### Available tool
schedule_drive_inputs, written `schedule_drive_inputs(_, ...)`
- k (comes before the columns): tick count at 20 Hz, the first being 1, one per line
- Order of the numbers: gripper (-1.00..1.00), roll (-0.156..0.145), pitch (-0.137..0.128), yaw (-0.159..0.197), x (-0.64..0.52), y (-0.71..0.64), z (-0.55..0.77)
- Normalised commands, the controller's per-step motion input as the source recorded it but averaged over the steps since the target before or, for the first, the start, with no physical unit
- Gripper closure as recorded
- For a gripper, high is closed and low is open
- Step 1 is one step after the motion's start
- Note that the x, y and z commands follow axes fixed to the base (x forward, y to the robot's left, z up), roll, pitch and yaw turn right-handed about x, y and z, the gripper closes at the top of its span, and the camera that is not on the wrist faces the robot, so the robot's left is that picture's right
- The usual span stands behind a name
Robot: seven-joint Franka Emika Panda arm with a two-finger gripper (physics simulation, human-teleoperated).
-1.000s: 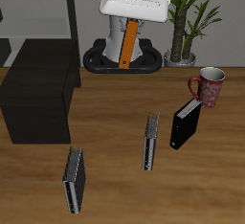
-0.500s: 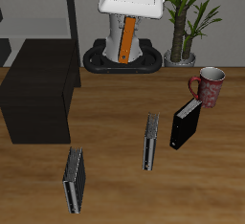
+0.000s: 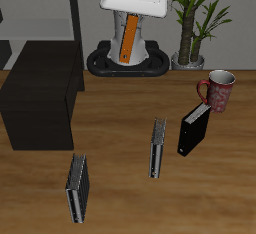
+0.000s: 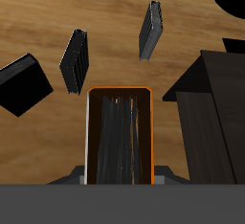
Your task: Place the orange book in the top region of the shelf
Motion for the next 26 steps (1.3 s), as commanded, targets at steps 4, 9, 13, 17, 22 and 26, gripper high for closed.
schedule_drive_inputs(4, 1.0, -0.039, 0.028, 0.001, 0.02, -0.05, -0.16)
schedule_drive_inputs(9, 1.0, -0.046, 0.024, 0.011, 0.01, 0.03, -0.16)
schedule_drive_inputs(13, 1.0, -0.055, 0.017, 0.062, -0.05, 0.23, -0.2)
schedule_drive_inputs(17, 1.0, -0.018, 0.028, 0.092, -0.01, 0.32, -0.25)
schedule_drive_inputs(22, 1.0, -0.076, 0.007, 0.065, 0.09, 0.13, -0.15)
schedule_drive_inputs(26, 1.0, -0.132, -0.001, 0.055, 0.22, 0.04, -0.14)
